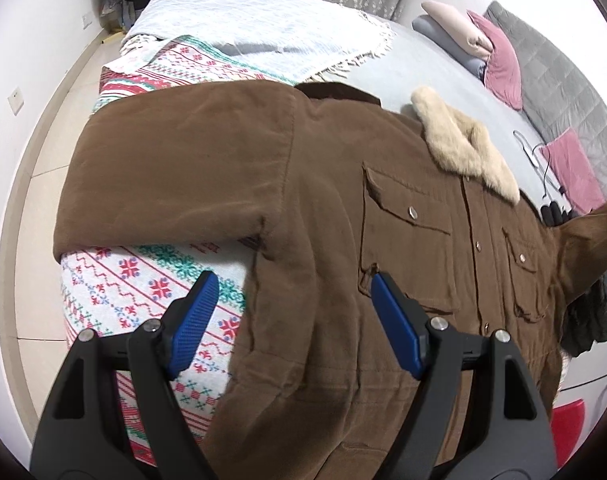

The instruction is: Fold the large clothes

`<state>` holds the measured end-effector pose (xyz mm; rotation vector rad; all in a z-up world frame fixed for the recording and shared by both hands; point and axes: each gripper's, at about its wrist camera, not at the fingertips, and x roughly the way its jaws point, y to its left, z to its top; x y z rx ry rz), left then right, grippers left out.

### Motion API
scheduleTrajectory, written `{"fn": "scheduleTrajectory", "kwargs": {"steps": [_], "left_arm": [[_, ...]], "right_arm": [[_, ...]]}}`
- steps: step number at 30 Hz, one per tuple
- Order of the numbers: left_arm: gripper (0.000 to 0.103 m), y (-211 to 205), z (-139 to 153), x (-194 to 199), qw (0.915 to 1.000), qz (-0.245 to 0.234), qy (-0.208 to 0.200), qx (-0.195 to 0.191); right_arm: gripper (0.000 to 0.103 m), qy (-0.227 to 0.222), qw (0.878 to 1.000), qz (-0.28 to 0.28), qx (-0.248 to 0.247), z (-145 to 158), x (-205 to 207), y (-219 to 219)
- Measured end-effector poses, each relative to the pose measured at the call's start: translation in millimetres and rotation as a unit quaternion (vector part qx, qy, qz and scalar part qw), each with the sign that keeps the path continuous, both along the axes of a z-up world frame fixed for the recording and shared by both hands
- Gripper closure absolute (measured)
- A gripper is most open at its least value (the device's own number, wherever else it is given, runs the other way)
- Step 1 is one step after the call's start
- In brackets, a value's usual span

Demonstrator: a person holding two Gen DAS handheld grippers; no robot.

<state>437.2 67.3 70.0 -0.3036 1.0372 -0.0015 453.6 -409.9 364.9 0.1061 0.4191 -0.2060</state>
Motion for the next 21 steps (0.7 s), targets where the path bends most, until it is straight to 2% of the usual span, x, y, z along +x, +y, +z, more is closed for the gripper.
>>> {"fn": "scheduleTrajectory", "kwargs": {"steps": [4, 8, 13, 16, 19, 21], "left_arm": [[0.024, 8.3, 2.0, -1.9, 1.0000, 0.004, 0.000, -0.009], [0.024, 14.1, 2.2, -3.1, 0.9999, 0.005, 0.000, -0.011], [0.024, 19.0, 1.3, -2.7, 0.9997, 0.005, 0.005, -0.025], [0.024, 17.0, 1.1, -2.2, 0.9997, 0.002, 0.006, -0.025], [0.024, 13.9, 1.0, -1.7, 0.9997, -0.002, 0.006, -0.024], [0.024, 12.3, 0.7, -1.5, 0.9997, -0.004, 0.007, -0.024]], "right_arm": [[0.098, 0.020, 0.995, 0.077, -0.065, -35.9, 18.2, 90.8], [0.098, 0.067, 0.984, 0.138, -0.095, -97.0, 36.5, 162.5], [0.098, 0.125, 0.967, 0.192, -0.112, -173.7, 39.9, 215.9], [0.098, 0.146, 0.958, 0.216, -0.123, -212.4, 23.2, 237.8], [0.098, 0.156, 0.952, 0.229, -0.129, -234.0, 14.7, 251.0], [0.098, 0.163, 0.952, 0.234, -0.114, -239.8, 9.5, 253.1]]}}
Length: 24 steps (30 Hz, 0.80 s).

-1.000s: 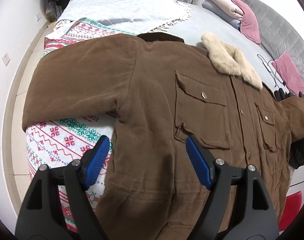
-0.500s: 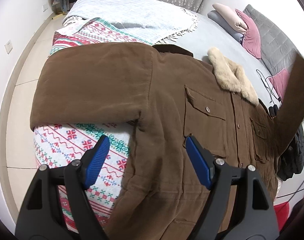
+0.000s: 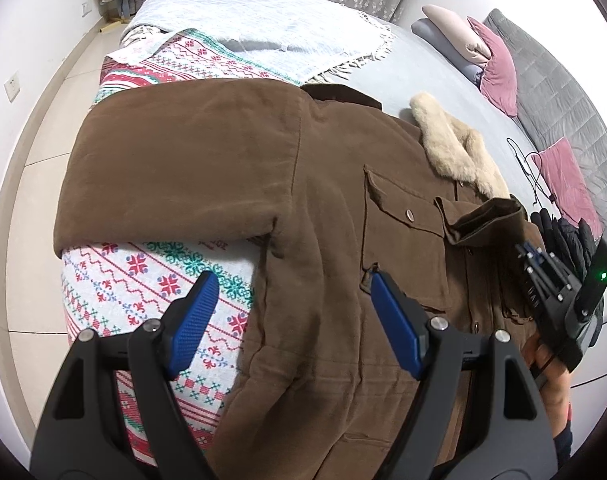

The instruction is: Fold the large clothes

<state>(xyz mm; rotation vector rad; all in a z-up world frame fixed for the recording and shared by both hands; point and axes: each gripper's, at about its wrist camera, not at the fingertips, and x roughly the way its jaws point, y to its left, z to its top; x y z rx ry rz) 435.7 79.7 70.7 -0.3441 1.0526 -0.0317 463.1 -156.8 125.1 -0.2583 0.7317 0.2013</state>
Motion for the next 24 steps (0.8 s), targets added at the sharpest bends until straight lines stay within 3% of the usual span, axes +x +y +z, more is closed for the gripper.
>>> {"fn": "scheduleTrajectory", "kwargs": {"steps": [6, 10, 14, 18, 19, 22, 24], "left_arm": [[0.024, -0.9, -2.0, 0.4, 1.0000, -0.005, 0.003, 0.001], [0.024, 0.1, -2.3, -0.1, 1.0000, -0.002, 0.004, -0.003], [0.024, -4.0, -3.2, -0.7, 1.0000, -0.008, 0.005, 0.003], [0.024, -8.7, -5.4, -0.8, 0.9998, -0.015, 0.006, 0.011], [0.024, -9.5, -5.5, -0.6, 0.9998, -0.016, 0.006, 0.012], [0.024, -12.9, -5.4, -0.6, 0.9997, -0.018, 0.005, 0.015], [0.024, -14.5, -4.7, -0.9, 0.9996, -0.019, 0.003, 0.022]], "right_arm": [[0.096, 0.042, 0.999, 0.026, 0.017, -13.6, -16.7, -0.8], [0.095, 0.111, 0.991, 0.066, -0.033, -27.1, -25.0, -1.0], [0.084, 0.164, 0.977, 0.111, -0.077, -38.1, -36.8, 6.2], [0.083, 0.178, 0.971, 0.157, -0.030, -10.7, -44.8, 13.7], [0.080, 0.170, 0.971, 0.166, -0.006, 2.6, -44.6, 16.4], [0.043, 0.140, 0.980, 0.138, 0.028, 20.2, -28.3, 25.2], [0.042, 0.143, 0.985, 0.092, 0.000, 9.0, -4.7, 38.8]]}}
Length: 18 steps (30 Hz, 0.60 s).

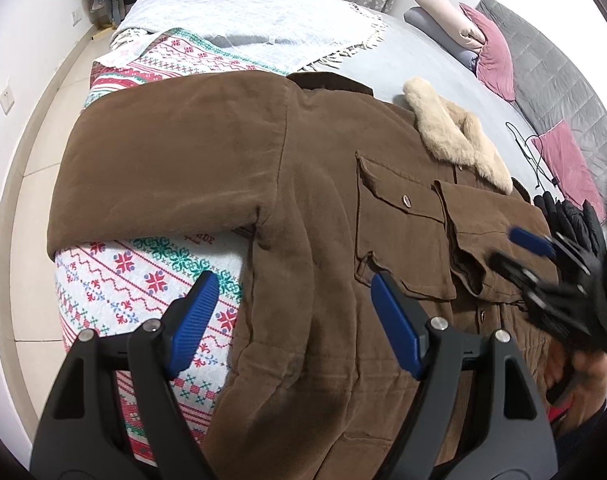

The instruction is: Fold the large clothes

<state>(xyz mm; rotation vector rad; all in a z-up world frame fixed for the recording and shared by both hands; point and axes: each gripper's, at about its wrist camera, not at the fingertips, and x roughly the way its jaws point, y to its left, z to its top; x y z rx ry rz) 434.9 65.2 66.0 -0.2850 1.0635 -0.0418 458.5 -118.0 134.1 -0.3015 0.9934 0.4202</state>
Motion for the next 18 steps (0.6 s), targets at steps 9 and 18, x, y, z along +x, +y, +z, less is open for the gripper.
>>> {"fn": "scheduleTrajectory", "kwargs": {"steps": [9, 18], "left_arm": [[0.024, 8.3, 2.2, -2.3, 1.0000, 0.004, -0.005, 0.003], [0.024, 2.3, 1.4, -2.5, 0.9999, -0.006, -0.005, 0.007]], "right_arm": [[0.067, 0.011, 0.991, -0.115, -0.069, -56.8, 71.0, 19.8], [0.100, -0.034, 0.987, -0.154, -0.034, -40.0, 66.1, 20.2]]}}
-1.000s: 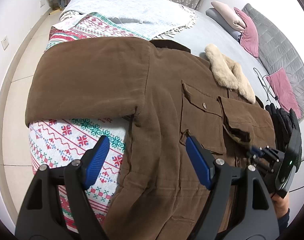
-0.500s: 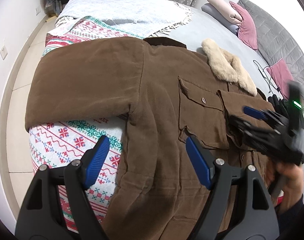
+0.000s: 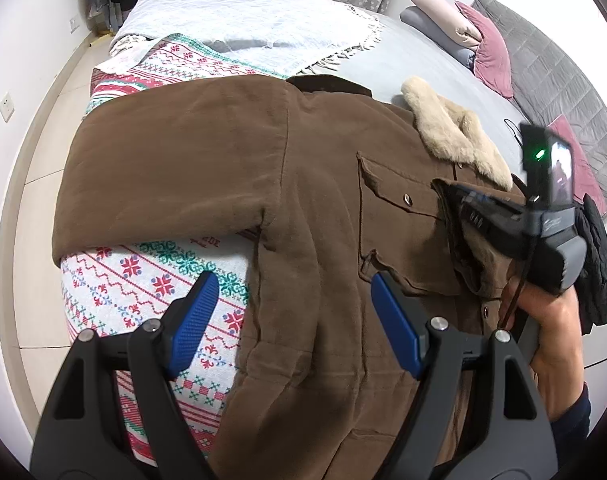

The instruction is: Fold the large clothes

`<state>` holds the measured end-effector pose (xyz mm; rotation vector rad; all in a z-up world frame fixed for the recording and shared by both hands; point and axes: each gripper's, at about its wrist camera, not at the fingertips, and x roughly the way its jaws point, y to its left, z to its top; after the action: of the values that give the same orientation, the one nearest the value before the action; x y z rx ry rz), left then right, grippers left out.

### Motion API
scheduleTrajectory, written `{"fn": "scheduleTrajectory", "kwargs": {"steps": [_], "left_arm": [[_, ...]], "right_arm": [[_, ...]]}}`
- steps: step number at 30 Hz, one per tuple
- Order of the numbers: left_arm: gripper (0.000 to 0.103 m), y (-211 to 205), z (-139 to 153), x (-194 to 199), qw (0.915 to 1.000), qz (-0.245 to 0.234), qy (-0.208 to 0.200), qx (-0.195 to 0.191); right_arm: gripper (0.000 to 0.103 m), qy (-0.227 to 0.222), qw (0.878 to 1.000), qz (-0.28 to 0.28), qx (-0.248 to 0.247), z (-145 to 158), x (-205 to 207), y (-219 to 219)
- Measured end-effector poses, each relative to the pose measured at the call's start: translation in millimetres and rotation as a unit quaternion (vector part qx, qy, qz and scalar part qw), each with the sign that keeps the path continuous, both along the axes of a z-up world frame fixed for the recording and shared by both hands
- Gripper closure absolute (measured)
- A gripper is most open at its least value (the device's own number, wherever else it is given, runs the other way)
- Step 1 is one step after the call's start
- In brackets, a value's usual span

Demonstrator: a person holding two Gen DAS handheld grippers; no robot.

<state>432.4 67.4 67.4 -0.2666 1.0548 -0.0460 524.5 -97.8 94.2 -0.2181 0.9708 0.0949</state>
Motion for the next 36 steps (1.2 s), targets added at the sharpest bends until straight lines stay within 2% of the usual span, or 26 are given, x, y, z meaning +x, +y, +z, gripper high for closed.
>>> {"fn": "scheduleTrajectory", "kwargs": {"steps": [6, 9, 12, 15, 17, 19, 22, 24, 25, 26, 29, 31, 34, 36], "left_arm": [[0.024, 5.2, -0.5, 0.4, 1.0000, 0.009, 0.001, -0.002], [0.024, 9.0, -1.4, 0.6, 0.9999, 0.011, 0.003, -0.004], [0.024, 13.3, -0.8, -0.7, 0.9999, 0.012, 0.002, -0.006], [0.024, 17.0, 0.2, -1.2, 0.9999, 0.014, 0.000, -0.008], [0.024, 17.5, -0.4, -0.6, 0.9998, 0.015, 0.001, -0.009], [0.024, 16.0, -1.4, -0.3, 0.9999, 0.015, 0.003, -0.007], [0.024, 13.4, -2.0, -0.4, 0.9999, 0.010, 0.002, -0.003], [0.024, 13.3, -1.8, -0.2, 0.9999, 0.010, 0.001, -0.001], [0.024, 13.5, -1.7, 0.1, 0.9999, 0.011, 0.001, -0.002], [0.024, 13.8, -1.5, 0.6, 0.9999, 0.011, 0.001, -0.004], [0.024, 12.9, -0.8, 0.3, 0.9999, 0.011, -0.001, -0.003], [0.024, 11.6, -0.6, -0.3, 1.0000, 0.009, -0.003, 0.002], [0.024, 12.6, 1.6, -1.7, 0.9999, 0.010, -0.008, 0.009], [0.024, 12.6, 3.1, -2.5, 0.9997, 0.013, -0.012, 0.016]], "right_arm": [[0.102, -0.044, 0.998, -0.007, 0.036, 24.7, 9.5, 7.5], [0.102, -0.026, 0.999, -0.004, 0.032, 12.0, 16.1, 17.9], [0.100, 0.018, 1.000, 0.000, 0.013, -11.5, 26.4, 18.7], [0.096, 0.021, 1.000, -0.004, -0.004, -11.7, 17.3, 6.7], [0.089, 0.029, 1.000, -0.005, 0.007, -11.9, 12.7, -4.9], [0.089, 0.034, 0.999, -0.010, 0.020, -14.5, 11.0, -14.8], [0.088, 0.005, 0.998, -0.018, 0.055, -0.8, -1.6, -26.6], [0.076, -0.004, 0.997, -0.016, 0.075, 5.2, -5.5, -29.2], [0.061, -0.004, 0.997, -0.013, 0.079, 6.9, -7.2, -28.9], [0.055, -0.008, 0.997, -0.010, 0.070, 7.4, -8.1, -26.2], [0.055, -0.021, 0.999, -0.008, 0.031, 3.5, -8.6, -16.0], [0.056, -0.019, 1.000, -0.024, 0.005, -1.6, -4.5, -13.5], [0.056, -0.054, 0.995, -0.024, 0.086, 20.8, -20.9, -21.2], [0.056, -0.082, 0.993, -0.027, 0.086, 35.8, -31.4, -20.0]]}}
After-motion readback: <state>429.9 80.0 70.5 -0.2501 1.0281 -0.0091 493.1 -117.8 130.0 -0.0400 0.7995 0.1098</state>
